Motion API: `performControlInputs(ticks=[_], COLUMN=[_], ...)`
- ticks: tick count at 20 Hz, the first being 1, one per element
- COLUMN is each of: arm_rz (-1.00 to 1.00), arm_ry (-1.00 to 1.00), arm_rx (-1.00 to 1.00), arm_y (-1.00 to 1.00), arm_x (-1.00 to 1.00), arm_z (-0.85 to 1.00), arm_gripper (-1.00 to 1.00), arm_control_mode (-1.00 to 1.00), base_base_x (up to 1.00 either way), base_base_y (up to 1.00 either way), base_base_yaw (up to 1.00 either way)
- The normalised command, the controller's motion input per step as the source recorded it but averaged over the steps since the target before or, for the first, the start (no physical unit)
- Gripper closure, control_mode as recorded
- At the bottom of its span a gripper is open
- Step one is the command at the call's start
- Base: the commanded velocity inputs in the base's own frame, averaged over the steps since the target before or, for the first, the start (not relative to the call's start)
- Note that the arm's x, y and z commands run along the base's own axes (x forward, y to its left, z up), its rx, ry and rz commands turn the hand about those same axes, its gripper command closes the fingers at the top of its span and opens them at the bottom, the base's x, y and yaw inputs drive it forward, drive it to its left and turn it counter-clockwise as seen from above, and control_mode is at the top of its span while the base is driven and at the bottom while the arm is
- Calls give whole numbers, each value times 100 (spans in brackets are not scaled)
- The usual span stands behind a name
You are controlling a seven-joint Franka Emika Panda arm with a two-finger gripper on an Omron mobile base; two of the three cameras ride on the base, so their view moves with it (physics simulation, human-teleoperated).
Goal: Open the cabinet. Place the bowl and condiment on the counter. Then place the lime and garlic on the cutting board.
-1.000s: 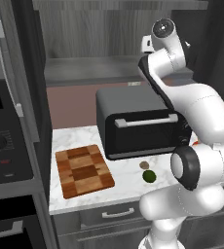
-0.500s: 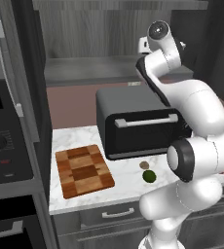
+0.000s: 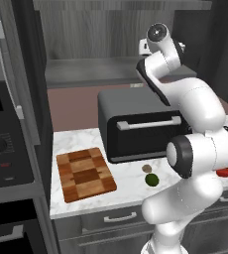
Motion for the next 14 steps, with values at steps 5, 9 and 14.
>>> performControlInputs(ticks=[5,9,14], arm_rz=[0,0,0], arm_ry=[0,0,0], arm_rx=[-2,-2,0], arm_y=[-2,-1,0], arm_x=[17,5,0], arm_z=[-3,-1,0], arm_gripper=[-100,100,100], arm_control_mode=[-100,-100,-100], base_base_x=[0,0,0], base_base_y=[0,0,0], base_base_yaw=[0,0,0])
